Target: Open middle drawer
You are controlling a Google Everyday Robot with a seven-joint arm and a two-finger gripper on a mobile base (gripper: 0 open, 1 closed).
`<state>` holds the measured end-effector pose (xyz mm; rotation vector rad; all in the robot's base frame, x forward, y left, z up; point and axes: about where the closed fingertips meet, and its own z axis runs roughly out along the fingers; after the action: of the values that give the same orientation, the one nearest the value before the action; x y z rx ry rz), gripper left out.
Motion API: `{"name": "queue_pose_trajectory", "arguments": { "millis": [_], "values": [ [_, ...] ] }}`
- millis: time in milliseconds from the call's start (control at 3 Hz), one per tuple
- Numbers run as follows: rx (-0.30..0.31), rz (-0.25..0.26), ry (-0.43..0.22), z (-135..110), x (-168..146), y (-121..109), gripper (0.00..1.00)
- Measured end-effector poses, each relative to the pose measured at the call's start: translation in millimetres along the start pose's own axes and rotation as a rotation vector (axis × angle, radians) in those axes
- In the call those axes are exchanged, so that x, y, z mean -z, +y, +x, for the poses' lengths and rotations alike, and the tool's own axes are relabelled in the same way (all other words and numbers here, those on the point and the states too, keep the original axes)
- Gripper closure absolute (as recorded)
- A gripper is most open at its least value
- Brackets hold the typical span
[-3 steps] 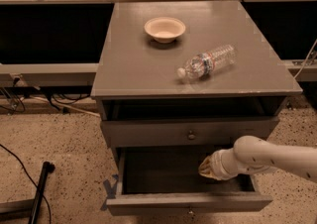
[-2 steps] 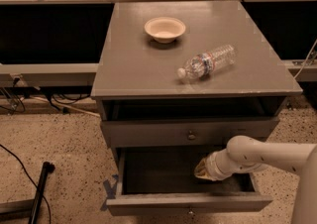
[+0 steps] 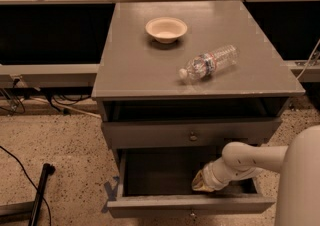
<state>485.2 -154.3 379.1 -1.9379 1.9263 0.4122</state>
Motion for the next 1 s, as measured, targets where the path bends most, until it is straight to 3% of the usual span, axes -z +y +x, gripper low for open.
{"name": "queue_pose_trajectory", "arguments": {
  "millis": [333,1000],
  "values": [
    [0.003,-0.079,-0.023,0,-9,25,1.00],
    [0.060,-0.202,-0.134,-19,14,71,1.00]
  ]
}}
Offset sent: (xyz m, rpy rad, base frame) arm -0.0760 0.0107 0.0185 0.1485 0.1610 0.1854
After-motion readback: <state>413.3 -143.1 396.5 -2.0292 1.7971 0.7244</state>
